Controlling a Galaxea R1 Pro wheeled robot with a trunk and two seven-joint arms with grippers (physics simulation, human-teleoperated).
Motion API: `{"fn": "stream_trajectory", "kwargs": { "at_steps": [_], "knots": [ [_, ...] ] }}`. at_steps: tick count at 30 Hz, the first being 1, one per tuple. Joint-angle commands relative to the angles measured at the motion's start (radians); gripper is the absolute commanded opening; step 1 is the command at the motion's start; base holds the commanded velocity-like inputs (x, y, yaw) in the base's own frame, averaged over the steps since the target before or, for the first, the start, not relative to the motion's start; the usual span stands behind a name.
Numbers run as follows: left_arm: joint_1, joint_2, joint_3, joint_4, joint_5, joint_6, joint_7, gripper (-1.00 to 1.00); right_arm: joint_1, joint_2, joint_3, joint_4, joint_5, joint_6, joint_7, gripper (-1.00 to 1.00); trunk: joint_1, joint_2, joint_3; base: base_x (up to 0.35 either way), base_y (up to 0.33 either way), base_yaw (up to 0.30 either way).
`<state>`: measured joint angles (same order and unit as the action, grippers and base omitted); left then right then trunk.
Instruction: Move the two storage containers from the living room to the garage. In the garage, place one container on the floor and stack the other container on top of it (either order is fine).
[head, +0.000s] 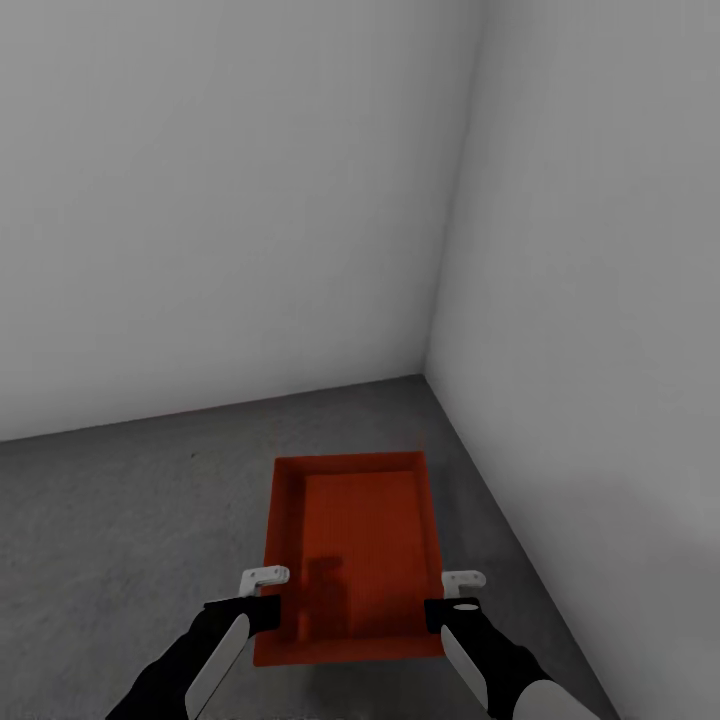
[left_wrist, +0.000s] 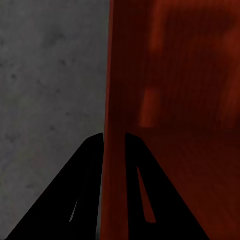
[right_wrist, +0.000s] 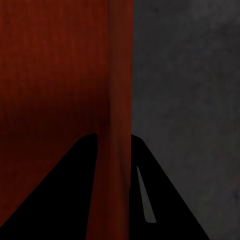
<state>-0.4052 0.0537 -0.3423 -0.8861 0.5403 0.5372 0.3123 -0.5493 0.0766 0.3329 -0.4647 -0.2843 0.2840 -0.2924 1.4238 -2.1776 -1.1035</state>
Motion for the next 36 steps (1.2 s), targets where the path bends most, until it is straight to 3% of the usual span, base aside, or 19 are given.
{"fn": "stream_trajectory", "kwargs": {
  "at_steps": [1, 36],
  "knots": [
    [-0.001, 0.002, 0.0, -0.021, 0.001, -0.085, 0.01, -1.0, 0.0, -0.001, -0.002, 0.0, -0.009, 0.006, -0.005, -1.0, 0.0, 0.0, -0.002, 0.0, 0.0, 0.0],
    [-0.001, 0.002, 0.001, -0.02, 0.001, -0.085, 0.01, -1.0, 0.0, -0.001, -0.002, 0.0, -0.009, 0.006, -0.005, -1.0, 0.0, 0.0, -0.038, 0.0, 0.0, 0.0]
  ]
}}
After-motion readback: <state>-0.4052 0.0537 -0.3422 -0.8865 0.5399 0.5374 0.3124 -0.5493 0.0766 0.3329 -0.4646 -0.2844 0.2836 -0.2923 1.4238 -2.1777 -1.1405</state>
